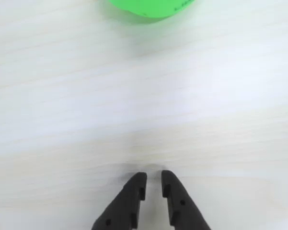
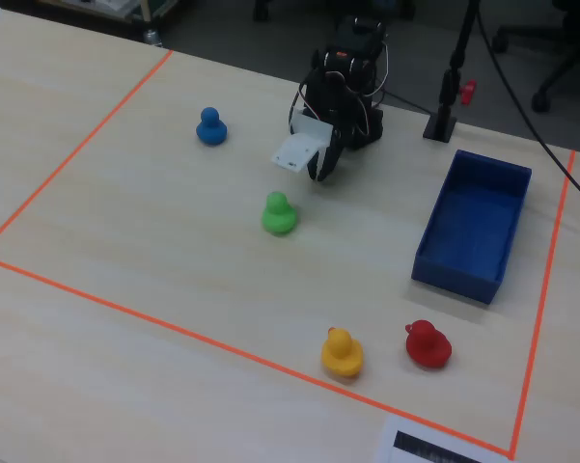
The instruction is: Grasp yellow duck and put it into box.
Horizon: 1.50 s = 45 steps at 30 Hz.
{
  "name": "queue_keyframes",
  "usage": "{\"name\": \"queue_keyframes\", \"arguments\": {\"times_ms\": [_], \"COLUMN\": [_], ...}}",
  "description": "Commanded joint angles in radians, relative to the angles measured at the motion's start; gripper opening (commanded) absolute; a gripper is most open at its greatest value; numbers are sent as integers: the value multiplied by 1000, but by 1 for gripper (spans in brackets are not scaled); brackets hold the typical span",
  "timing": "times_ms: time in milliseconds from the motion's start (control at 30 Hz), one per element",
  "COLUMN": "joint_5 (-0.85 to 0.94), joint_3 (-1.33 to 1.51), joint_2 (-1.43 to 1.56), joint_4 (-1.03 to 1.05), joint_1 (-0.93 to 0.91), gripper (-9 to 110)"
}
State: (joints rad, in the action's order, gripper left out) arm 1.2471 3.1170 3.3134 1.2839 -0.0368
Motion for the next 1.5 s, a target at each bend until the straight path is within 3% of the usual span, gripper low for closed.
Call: {"name": "queue_keyframes", "arguments": {"times_ms": [0, 1200, 1333, 1467], "joint_5": [-9, -11, 84, 86], "joint_3": [-6, -6, -35, -325], "joint_2": [-3, -2, -3, -161], "joint_4": [23, 20, 38, 115], "joint_1": [8, 11, -21, -23], "gripper": [1, 0, 23, 28]}}
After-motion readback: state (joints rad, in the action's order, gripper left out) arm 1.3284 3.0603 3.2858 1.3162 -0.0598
